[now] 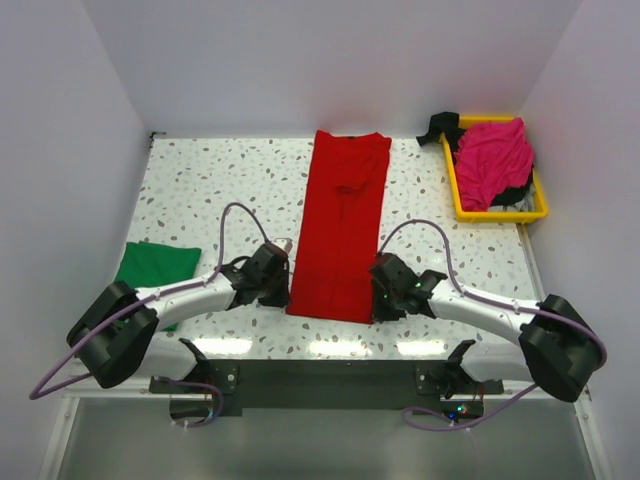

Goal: Fold and stack the t-shirts
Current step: Fold the tshirt

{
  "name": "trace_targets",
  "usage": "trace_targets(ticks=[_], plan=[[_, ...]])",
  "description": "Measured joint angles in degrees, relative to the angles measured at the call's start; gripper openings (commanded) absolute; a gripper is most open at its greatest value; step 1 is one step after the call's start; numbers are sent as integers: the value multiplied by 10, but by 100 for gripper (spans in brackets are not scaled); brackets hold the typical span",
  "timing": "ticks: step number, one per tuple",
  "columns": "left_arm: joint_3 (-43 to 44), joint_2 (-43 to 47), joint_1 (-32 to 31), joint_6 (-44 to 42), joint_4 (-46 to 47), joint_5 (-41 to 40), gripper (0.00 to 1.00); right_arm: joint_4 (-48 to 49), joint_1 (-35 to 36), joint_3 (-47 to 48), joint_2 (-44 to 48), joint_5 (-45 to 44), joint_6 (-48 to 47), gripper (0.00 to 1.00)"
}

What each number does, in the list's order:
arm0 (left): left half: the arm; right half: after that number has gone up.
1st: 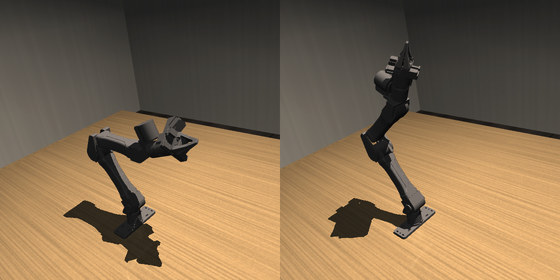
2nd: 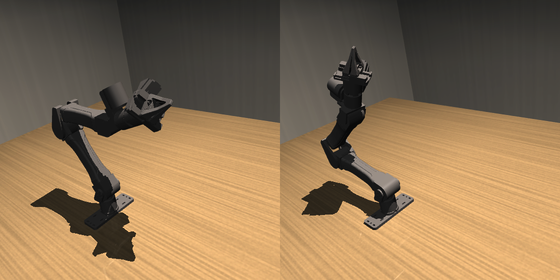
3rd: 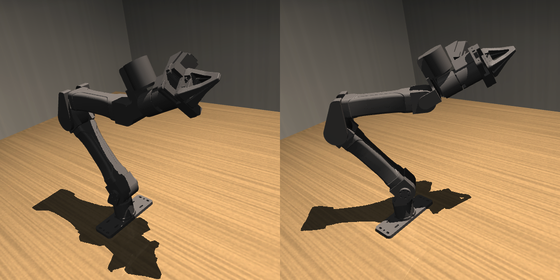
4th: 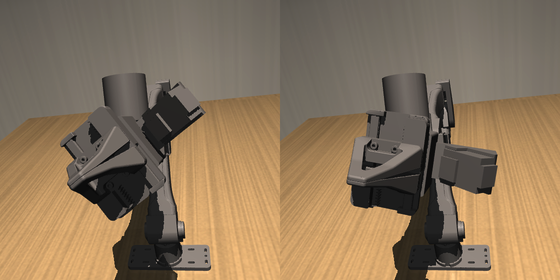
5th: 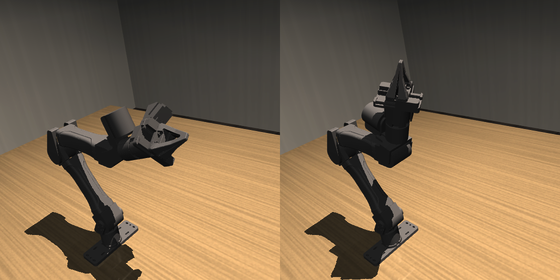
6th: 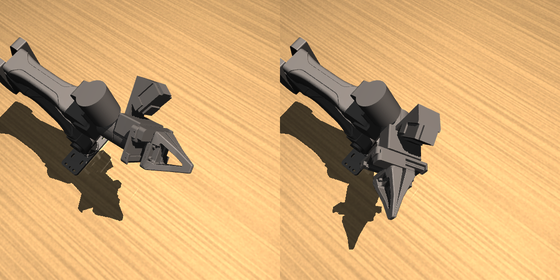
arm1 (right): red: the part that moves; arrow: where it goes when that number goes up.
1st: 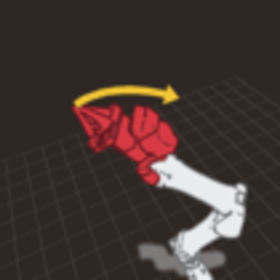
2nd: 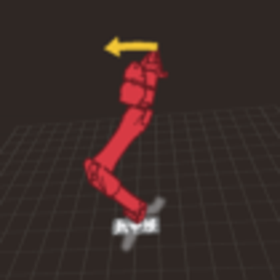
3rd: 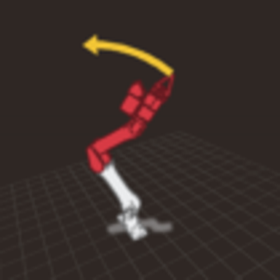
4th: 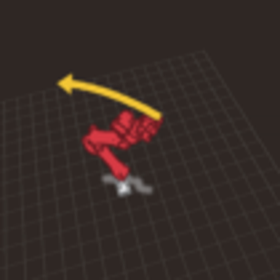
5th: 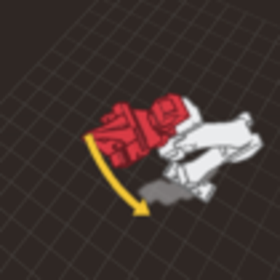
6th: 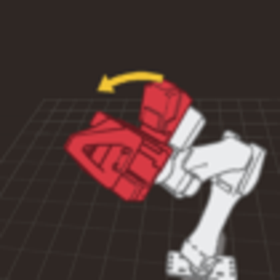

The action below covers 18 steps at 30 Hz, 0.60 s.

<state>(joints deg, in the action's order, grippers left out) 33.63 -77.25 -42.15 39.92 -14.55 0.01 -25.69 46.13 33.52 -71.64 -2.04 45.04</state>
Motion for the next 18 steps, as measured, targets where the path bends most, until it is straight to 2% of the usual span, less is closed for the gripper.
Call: trace_targets(ticks=[14,15,18], plan=[[-32,26,0,16,9,30,0,-3,0,-36,46,2,15,13],[-35,29,0,17,12,32,0,1,0,-41,48,3,15,13],[-40,32,0,20,17,43,0,6,0,-50,52,11,19,26]])
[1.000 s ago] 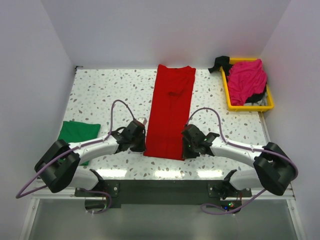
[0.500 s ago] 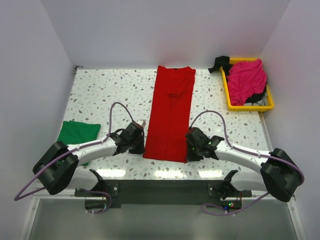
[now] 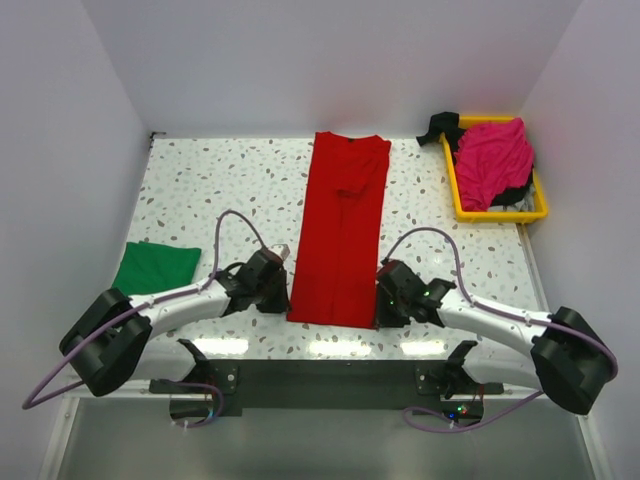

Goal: Fold and stack the t-shirts
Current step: Fold the tshirt

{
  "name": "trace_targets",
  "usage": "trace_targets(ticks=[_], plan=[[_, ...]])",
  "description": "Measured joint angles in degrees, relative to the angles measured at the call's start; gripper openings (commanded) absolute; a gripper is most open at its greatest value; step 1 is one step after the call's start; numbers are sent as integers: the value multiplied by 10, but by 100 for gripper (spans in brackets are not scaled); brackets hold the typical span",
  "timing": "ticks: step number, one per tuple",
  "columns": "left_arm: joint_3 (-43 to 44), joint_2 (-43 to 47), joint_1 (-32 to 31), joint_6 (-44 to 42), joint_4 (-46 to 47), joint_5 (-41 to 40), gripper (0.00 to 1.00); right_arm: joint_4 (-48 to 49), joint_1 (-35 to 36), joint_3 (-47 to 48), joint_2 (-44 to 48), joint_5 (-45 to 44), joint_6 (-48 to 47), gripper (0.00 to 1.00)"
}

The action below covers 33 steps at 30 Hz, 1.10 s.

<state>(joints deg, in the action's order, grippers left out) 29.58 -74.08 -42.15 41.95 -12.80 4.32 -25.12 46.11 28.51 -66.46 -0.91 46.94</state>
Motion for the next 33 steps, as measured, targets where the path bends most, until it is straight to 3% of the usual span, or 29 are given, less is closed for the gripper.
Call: trace_targets(ticks=[1,2,5,7,9,17,21,27,33], plan=[[0,1,0,0,0,1,0,0,0,0,2,2,1,31],[0,2,0,0,-1,2,1,-2,0,0,5,3,1,42],[5,12,0,-2,-17,-1,17,-19,0,5,23,-3,-1,53],[19,22,2,-9,-36,-5,22,-42,-1,19,33,-20,-7,54],[39,31,6,-13,-55,-9,29,-58,-8,41,37,-39,-17,54],[129,16,46,-28,-71,-19,29,-34,-159,130,-19,-56,-86,49],[187,-62,50,-28,-48,-14,27,-3,-168,207,-123,-56,-115,40],[208,-130,54,-25,-17,-14,22,35,-168,295,-237,-63,-146,39],[195,-165,57,-21,3,-7,17,58,-168,315,-294,-71,-161,40]])
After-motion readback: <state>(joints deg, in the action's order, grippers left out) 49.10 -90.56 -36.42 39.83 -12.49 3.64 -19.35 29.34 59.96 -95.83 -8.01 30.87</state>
